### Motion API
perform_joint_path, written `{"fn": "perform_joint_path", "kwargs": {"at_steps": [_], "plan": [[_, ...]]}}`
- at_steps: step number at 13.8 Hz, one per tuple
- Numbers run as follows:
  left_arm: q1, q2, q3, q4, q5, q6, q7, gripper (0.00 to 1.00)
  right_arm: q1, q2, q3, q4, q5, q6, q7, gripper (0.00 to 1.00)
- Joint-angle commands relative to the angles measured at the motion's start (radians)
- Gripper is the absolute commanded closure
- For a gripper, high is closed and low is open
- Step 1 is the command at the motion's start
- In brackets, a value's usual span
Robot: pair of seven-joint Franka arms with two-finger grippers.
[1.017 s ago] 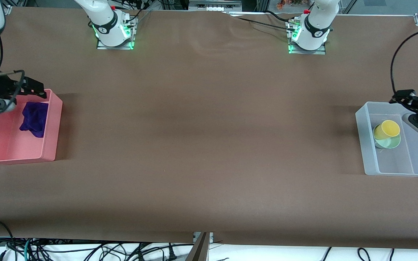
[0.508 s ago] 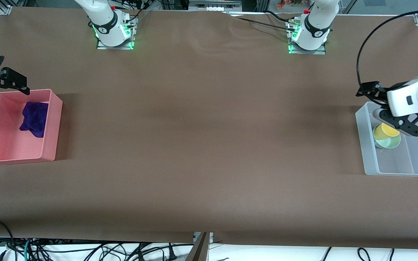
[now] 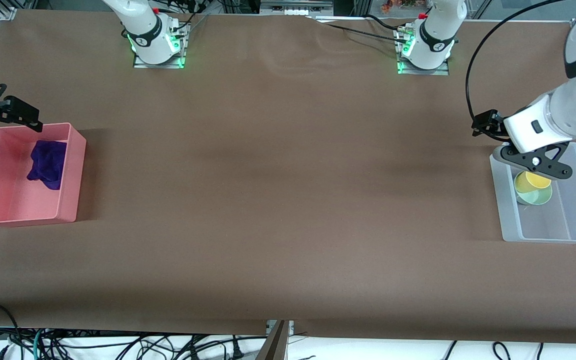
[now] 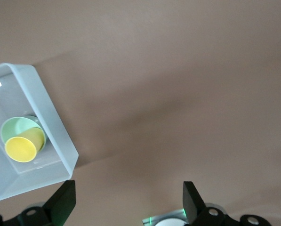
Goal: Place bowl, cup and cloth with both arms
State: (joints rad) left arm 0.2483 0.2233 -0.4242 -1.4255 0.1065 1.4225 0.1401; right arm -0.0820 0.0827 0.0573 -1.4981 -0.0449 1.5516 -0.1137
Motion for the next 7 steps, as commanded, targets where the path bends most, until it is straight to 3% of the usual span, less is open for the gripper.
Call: {"fn": "perform_joint_path", "kwargs": {"at_steps": [1,3,4,7], "plan": [[-0.191,-0.132,0.276,-0.152,-0.094,0.137,-0.005,0.00,-0.005,-0.003,0.009,0.007,-0.004,-0.010,0.019,0.01],[-0.297,-0.237,0.427,-0.313,-0.152,0.260,-0.061,0.00,-0.005,0.000,0.007,0.007,-0.004,-0.007,0.019,0.01],[-0.326,-0.286,0.459,-0.378,-0.166,0.303,-0.112,0.00,-0.005,0.000,0.007,0.007,-0.006,-0.007,0.019,0.01],[-0.317,-0.363,0.449,-0.443,-0.162,0.300,-0.155,0.00,-0.007,0.000,0.006,0.007,-0.006,-0.007,0.019,0.01]]}}
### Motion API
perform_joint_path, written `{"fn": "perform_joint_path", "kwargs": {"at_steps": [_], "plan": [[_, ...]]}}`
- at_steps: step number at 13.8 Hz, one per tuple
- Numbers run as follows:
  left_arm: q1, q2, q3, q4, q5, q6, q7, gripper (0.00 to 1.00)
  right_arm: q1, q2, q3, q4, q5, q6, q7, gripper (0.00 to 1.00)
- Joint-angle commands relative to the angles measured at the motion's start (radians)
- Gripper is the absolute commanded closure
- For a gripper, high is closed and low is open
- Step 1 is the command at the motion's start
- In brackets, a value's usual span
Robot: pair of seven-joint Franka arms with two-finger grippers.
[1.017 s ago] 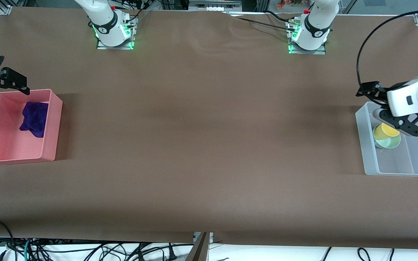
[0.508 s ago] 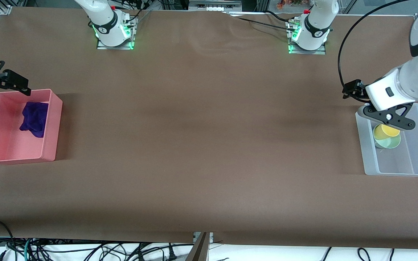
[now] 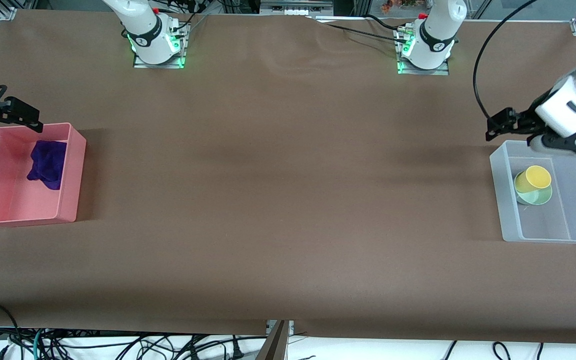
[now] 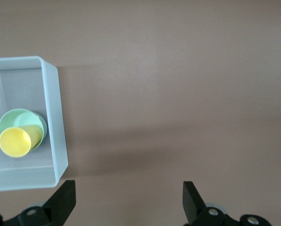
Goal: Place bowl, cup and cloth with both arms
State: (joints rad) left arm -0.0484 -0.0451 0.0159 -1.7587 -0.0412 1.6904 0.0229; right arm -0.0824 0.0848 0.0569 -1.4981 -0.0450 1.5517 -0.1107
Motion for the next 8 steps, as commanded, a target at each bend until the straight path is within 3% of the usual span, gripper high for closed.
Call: {"fn": "perform_joint_path", "kwargs": {"at_steps": [1,3,8], "plan": [[0.005,-0.096,-0.011,-0.110,-0.002,0.032,-0.037,0.00,-0.007,-0.002,0.006,0.007,-0.006,-0.007,0.016,0.01],[0.064,-0.096,-0.112,-0.108,0.026,0.032,-0.038,0.00,-0.005,-0.002,0.007,0.009,-0.006,-0.005,0.017,0.01],[0.064,-0.091,-0.108,-0.105,0.035,0.034,-0.037,0.00,-0.005,-0.002,0.007,0.009,-0.004,-0.005,0.017,0.01]]}}
